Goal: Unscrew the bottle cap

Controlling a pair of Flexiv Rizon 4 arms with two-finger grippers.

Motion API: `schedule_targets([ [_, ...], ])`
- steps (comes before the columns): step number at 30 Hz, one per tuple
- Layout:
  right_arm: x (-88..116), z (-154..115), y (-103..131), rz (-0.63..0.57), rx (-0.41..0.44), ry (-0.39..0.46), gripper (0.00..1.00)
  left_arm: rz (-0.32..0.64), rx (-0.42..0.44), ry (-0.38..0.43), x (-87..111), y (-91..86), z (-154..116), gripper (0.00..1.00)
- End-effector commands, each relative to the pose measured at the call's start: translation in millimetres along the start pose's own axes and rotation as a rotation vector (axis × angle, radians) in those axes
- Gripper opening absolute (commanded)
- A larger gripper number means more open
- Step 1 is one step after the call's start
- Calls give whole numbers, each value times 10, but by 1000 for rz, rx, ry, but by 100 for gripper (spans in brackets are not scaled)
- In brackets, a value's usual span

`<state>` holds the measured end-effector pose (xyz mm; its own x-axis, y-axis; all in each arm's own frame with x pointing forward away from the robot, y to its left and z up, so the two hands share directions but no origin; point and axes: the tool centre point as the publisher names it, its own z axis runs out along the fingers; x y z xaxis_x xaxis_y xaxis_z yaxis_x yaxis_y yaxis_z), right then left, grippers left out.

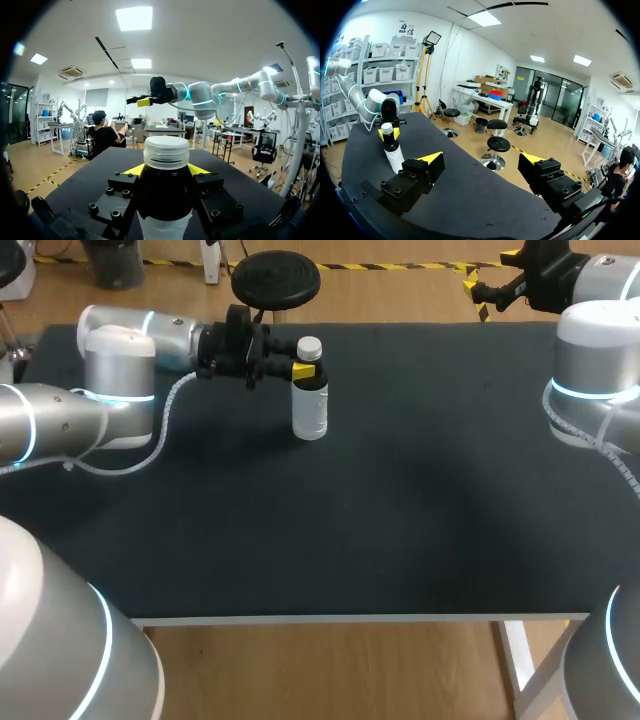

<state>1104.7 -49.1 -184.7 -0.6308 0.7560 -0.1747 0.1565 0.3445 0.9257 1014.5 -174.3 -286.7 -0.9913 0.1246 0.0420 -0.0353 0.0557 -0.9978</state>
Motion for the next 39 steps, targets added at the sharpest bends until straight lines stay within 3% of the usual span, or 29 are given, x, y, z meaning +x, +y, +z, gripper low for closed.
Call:
schedule_targets([
  [1, -4, -1, -2, 0, -1, 1, 100, 0, 2, 10, -29, 35, -7, 0],
  [3, -4, -1, -2, 0, -1, 1, 100, 0, 2, 10, -29, 35, -7, 0],
  [4, -13, -3, -4, -18, -2, 41, 100, 0, 2, 10, -29, 35, -7, 0],
  [11, -60, 9, -13, -84, -92, 411, 100, 0, 2, 10, -29, 35, -7, 0],
  [12, -32, 103, -163, -4, -67, 411, 100, 0, 2, 10, -29, 35, -7, 0],
  [14, 197, 189, -197, 27, -89, 511, 100, 0, 2, 10, -29, 35, -7, 0],
  [19, 313, 331, -249, 6, -97, 682, 100, 0, 2, 10, -29, 35, -7, 0],
  [27, 582, 462, -222, -33, -107, 794, 100, 0, 2, 10, -29, 35, -7, 0],
  [39, 1011, 683, -156, -44, -111, 870, 100, 0, 2, 10, -29, 35, -7, 0],
])
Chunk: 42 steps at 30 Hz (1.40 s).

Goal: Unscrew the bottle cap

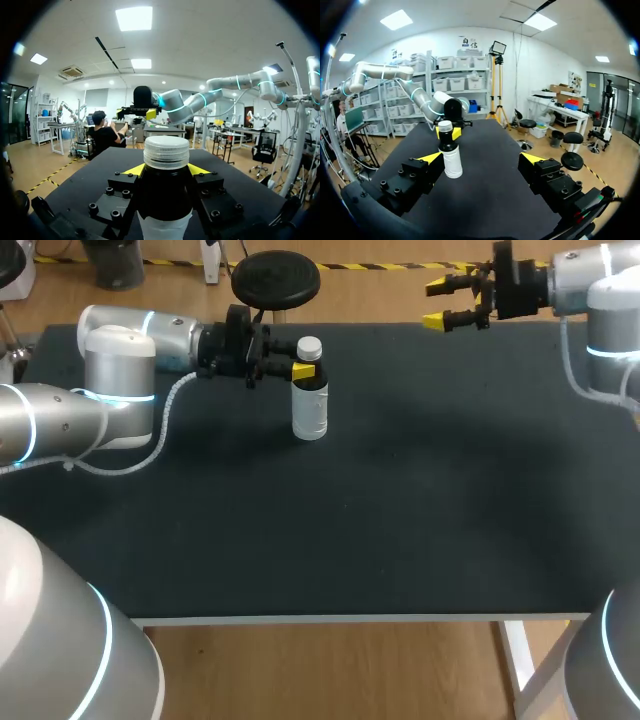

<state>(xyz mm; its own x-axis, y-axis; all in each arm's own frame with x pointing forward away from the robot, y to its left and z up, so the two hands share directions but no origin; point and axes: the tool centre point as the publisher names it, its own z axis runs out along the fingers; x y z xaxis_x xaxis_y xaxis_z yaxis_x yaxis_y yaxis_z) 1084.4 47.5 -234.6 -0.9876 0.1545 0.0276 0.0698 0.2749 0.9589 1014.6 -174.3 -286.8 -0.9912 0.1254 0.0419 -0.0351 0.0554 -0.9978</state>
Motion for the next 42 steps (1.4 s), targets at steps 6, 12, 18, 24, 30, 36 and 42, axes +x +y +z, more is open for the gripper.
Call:
schedule_targets([
  [6, -5, 367, 26, 13, 4, 97, 100, -1, 2, 9, -27, 34, -7, 0],
  [12, 0, 650, 66, 10, 11, 103, 100, -1, 2, 9, -27, 34, -7, 0],
  [18, 43, 937, 85, 4, -9, 82, 100, -1, 2, 9, -27, 34, -7, 0],
  [24, 117, 1142, 115, -3, -13, 72, 100, -1, 2, 9, -27, 34, -7, 0],
  [30, 166, 1253, 124, -3, -23, 64, 100, -1, 2, 9, -27, 34, -7, 0],
  [36, 246, 1350, 157, -6, -26, 61, 100, -1, 2, 9, -27, 34, -7, 0],
  [42, 355, 1419, 224, -14, -21, 72, 100, -1, 2, 9, -27, 34, -7, 0],
])
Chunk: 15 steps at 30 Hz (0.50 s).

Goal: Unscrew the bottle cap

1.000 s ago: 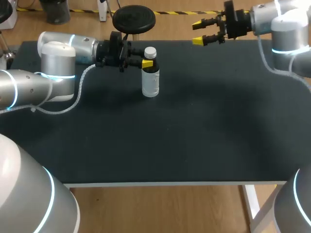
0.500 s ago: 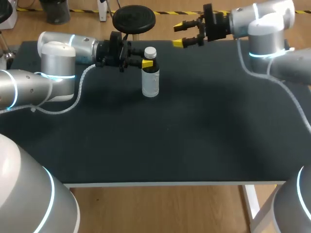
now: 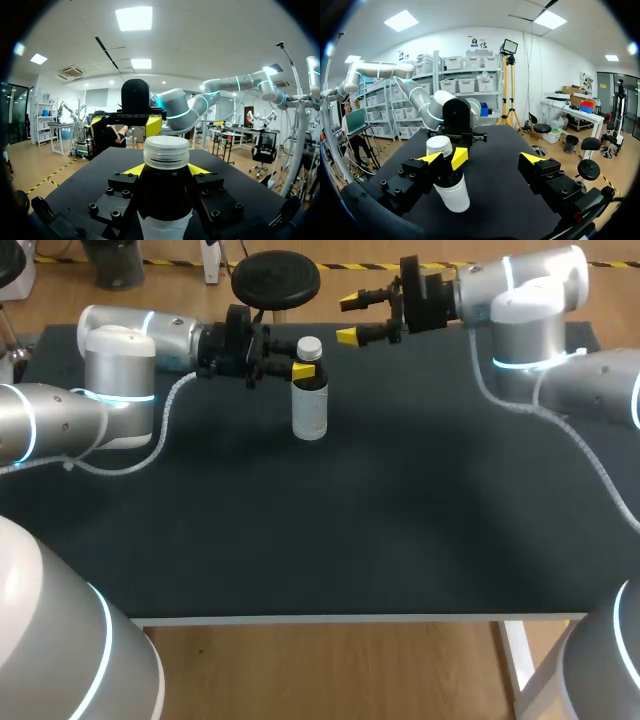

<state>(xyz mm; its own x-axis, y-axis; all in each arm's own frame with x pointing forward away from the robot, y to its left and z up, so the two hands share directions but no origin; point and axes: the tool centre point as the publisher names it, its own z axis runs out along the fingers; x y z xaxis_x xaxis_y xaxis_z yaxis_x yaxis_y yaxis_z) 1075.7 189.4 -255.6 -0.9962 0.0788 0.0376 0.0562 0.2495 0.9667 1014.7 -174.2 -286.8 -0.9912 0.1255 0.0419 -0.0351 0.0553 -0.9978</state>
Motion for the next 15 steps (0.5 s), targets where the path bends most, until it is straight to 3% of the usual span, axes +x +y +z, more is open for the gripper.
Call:
schedule_targets([
  [1, 71, 40, 49, -3, 8, -4, 100, -1, 2, 9, -27, 34, -6, 0],
  [15, 318, 124, 88, 18, 6, -17, 100, -1, 2, 9, -27, 34, -6, 0],
])
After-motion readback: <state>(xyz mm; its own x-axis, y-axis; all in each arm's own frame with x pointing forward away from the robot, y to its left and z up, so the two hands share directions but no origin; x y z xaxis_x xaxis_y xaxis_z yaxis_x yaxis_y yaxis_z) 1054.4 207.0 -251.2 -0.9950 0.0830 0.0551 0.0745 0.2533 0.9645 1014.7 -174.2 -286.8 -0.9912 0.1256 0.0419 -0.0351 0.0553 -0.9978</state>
